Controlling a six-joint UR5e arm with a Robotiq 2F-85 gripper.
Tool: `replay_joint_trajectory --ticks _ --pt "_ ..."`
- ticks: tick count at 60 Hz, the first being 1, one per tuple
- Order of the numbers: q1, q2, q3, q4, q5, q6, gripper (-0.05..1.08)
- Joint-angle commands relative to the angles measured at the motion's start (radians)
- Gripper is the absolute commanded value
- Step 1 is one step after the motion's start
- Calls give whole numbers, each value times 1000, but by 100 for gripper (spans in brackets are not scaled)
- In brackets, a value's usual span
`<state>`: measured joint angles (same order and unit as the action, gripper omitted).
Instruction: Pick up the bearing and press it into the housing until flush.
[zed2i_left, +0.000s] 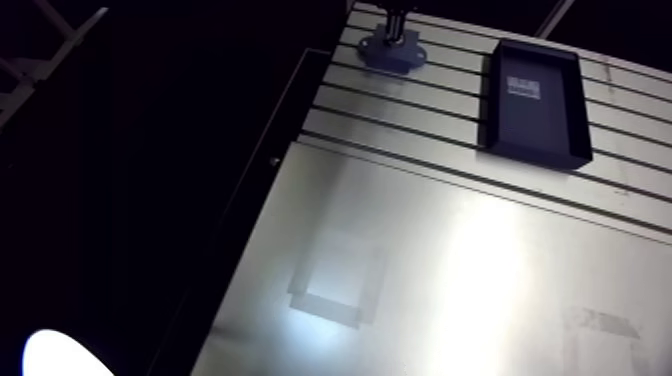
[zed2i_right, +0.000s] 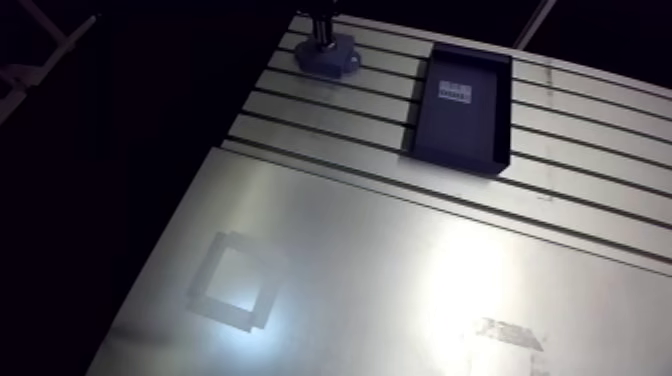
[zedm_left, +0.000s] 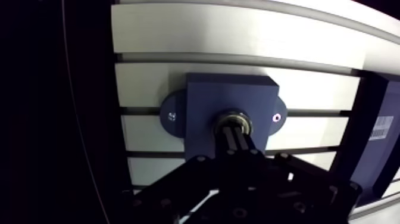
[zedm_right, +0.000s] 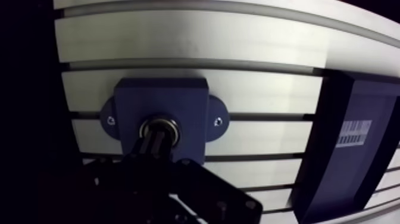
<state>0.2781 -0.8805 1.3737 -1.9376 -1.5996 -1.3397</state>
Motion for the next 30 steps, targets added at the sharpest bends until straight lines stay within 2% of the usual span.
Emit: replay_joint_trajectory --ticks 1,30 --pt "0 -4 0 1 2 -2 86" --pt "0 -2 1 1 -3 0 86"
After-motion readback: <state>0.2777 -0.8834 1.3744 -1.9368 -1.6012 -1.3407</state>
